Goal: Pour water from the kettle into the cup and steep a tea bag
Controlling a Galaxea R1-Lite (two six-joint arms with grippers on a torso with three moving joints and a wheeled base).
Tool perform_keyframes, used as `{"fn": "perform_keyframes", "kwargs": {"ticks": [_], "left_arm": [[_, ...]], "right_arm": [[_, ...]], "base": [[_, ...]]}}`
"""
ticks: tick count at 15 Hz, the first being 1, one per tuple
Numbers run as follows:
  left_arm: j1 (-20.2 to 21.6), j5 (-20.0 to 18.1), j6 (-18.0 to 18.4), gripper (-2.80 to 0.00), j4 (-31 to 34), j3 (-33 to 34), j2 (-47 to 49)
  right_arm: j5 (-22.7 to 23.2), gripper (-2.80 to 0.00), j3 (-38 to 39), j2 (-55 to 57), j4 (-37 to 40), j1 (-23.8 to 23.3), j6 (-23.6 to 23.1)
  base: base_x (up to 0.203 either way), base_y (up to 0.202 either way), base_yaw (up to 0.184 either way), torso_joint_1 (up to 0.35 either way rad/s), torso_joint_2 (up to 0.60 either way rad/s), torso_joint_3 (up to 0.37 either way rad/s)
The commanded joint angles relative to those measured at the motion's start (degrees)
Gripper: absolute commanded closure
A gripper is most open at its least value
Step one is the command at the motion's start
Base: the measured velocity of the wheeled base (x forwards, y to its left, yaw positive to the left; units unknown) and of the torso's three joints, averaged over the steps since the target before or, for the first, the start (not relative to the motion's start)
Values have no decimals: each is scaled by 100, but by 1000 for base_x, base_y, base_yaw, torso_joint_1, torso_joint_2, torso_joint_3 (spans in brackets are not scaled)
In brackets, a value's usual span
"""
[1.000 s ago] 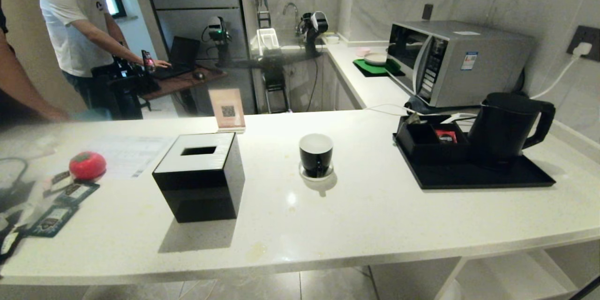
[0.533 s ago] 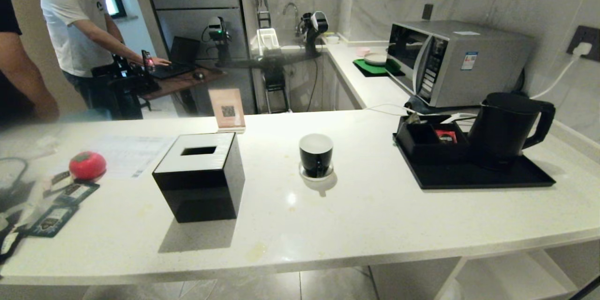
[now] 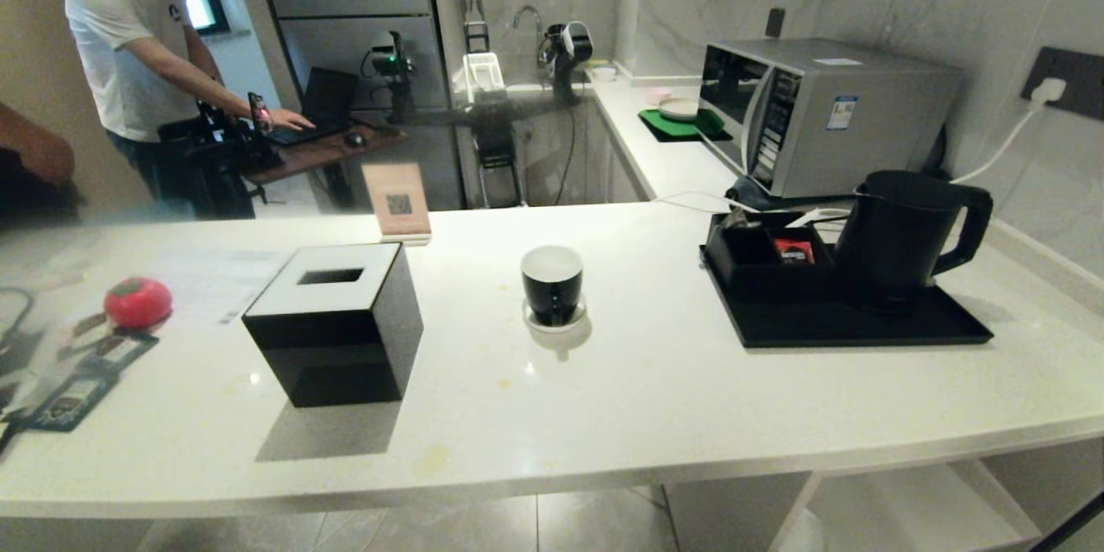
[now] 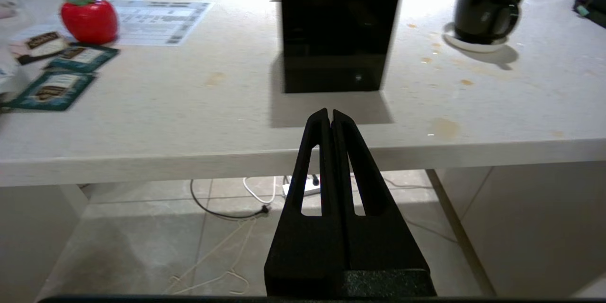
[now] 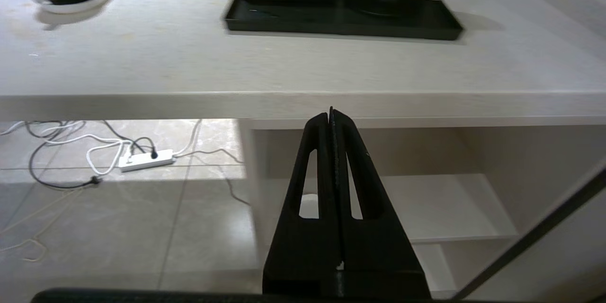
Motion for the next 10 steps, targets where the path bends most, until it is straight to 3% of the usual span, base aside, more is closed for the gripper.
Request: {"fn": "perform_keyframes", "kwargs": {"ticks": [1,10], "left_arm": [[1,5,-3,0,-3,0,9],[1,5,-3,0,-3,0,9]], "right_arm": [[2,0,0,0,6,-2,-3],[2,0,3,0,-3,-2,-3]], "base": [[0,-192,-1,1,7,1],[0,-196,0,2,3,2]]}}
